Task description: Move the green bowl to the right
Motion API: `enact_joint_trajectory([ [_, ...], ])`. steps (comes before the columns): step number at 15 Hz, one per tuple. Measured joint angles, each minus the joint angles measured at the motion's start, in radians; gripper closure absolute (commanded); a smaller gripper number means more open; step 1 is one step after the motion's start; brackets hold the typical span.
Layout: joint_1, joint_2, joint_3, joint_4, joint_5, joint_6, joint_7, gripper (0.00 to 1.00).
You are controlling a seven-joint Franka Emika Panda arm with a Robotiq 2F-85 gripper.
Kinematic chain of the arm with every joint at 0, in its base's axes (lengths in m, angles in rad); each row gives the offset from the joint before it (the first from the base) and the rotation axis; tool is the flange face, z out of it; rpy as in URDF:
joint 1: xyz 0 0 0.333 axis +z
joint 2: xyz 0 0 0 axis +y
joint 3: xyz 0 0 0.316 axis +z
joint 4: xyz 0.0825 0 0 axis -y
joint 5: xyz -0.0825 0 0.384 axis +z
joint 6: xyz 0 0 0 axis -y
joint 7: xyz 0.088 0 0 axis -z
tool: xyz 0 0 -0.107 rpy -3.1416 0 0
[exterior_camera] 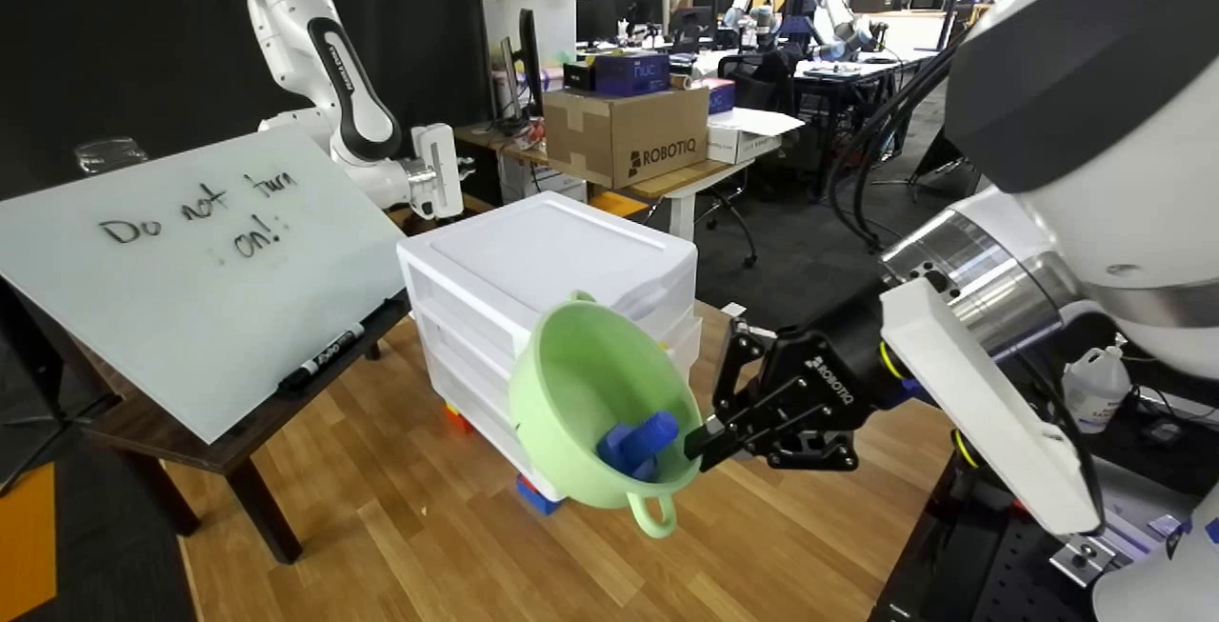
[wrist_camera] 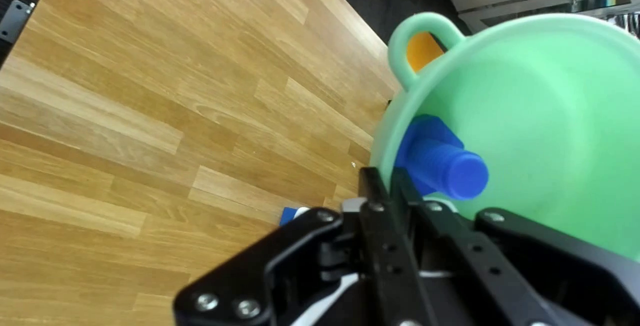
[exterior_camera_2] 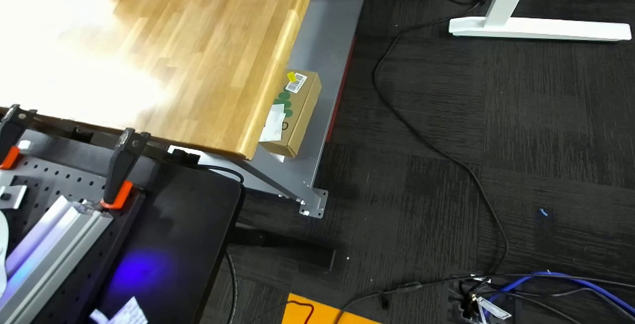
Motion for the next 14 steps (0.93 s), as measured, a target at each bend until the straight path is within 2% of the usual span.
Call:
enact_joint_trajectory([
  [1,-0.026,0.003,0.012,0.0,0.063,-0.027,-0.064,0.98],
  [2,-0.052,0.009,0.022,-0.002,0.117,-0.052,-0.126,0.92],
  [3,-0.062,0.015,0.023,-0.003,0.127,-0.059,-0.147,0.92],
  [8,-0.056,0.018,0.023,0.0,0.123,-0.058,-0.141,0.92],
  [9,-0.056,0.018,0.023,0.0,0.123,-0.058,-0.141,0.98],
  [14,-0.058,0.027,0.016,-0.002,0.136,-0.058,-0.139,0.98],
])
